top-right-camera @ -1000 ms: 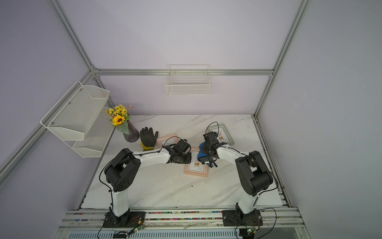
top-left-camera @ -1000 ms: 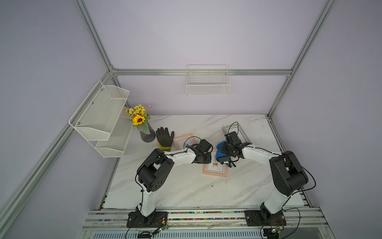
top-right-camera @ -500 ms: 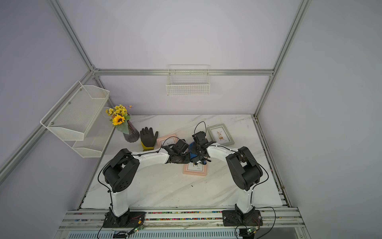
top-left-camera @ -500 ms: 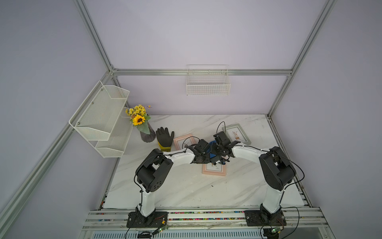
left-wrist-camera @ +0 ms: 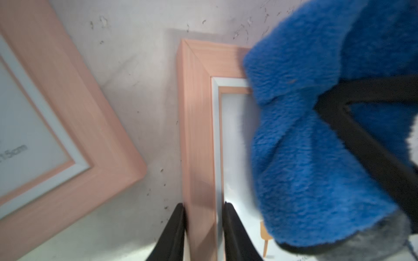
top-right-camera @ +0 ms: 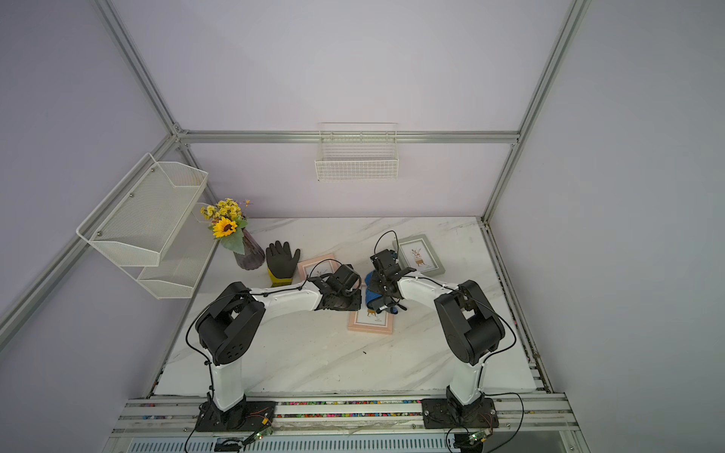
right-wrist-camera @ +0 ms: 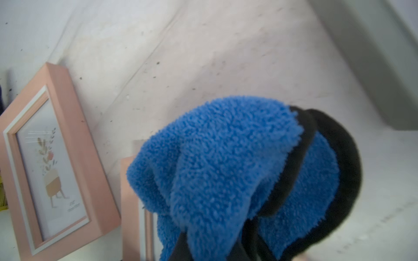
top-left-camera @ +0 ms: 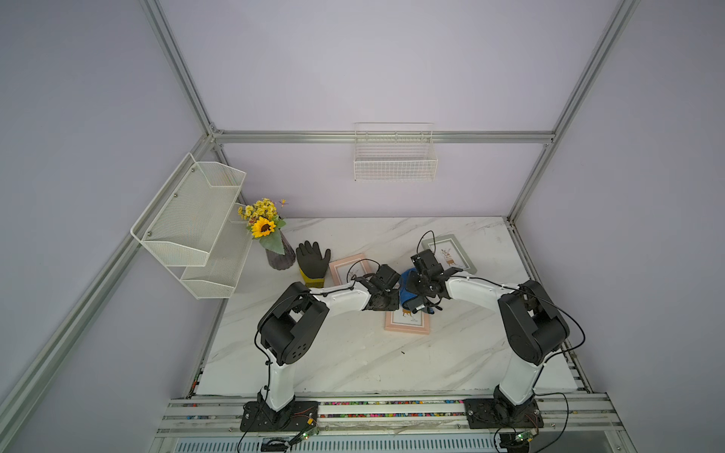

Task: Wipe the picture frame with a cloth
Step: Wipe the dirt from the picture frame.

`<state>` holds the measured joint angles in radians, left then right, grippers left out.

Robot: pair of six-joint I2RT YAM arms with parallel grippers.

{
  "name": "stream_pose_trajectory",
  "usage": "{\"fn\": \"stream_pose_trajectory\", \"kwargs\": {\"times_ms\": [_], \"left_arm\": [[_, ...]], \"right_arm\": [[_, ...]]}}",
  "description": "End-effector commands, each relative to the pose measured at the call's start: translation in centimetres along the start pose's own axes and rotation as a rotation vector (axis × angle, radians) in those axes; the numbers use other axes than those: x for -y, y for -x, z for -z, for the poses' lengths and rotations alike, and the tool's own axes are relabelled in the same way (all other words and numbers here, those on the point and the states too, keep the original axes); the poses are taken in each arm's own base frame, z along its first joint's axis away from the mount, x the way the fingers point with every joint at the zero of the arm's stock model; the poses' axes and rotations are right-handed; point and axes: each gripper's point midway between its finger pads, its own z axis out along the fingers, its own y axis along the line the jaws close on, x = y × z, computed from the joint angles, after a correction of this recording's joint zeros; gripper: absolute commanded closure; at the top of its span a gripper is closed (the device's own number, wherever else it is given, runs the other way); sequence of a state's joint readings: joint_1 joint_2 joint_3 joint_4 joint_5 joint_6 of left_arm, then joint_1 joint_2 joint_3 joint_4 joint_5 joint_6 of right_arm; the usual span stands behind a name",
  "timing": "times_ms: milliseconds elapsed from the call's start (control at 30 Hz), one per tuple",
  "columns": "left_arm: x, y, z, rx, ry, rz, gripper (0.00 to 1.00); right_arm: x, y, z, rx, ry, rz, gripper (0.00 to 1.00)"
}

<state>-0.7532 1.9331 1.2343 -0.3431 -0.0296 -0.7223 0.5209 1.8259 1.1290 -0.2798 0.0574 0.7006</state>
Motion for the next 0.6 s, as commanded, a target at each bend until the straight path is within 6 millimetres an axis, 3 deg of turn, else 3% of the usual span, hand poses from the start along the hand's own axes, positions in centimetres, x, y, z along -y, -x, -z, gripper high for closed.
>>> {"fn": "stream_pose_trajectory", "kwargs": {"times_ms": [0, 200, 300, 467, 567], "left_arm": [[0.1, 0.6, 0.6, 0.013, 0.0, 0.006, 0.73], [0.0, 0.8, 0.5, 0.017, 0.006, 0.007, 0.73], [0.1, 0.8, 0.4, 0.017, 0.008, 0.009, 0.73], [0.2, 0.7, 0.0, 0.008, 0.004, 0.013, 0.73], [0.1, 0.7, 0.0, 0.005, 0.008, 0.016, 0.73]], "right_arm": [[-0.1, -1.1, -0.5, -0.048, -0.008, -0.011, 0.94], [7.2, -0.1, 1.4, -0.014, -0.125, -0.068, 0.94], [8.9, -0.2, 2.5, 0.009, -0.18, -0.07, 0.94], [5.1, -1.3, 1.6, -0.014, -0.098, -0.04, 0.94], [4.1, -2.0, 0.6, -0.064, -0.063, -0.05, 0.94]]}}
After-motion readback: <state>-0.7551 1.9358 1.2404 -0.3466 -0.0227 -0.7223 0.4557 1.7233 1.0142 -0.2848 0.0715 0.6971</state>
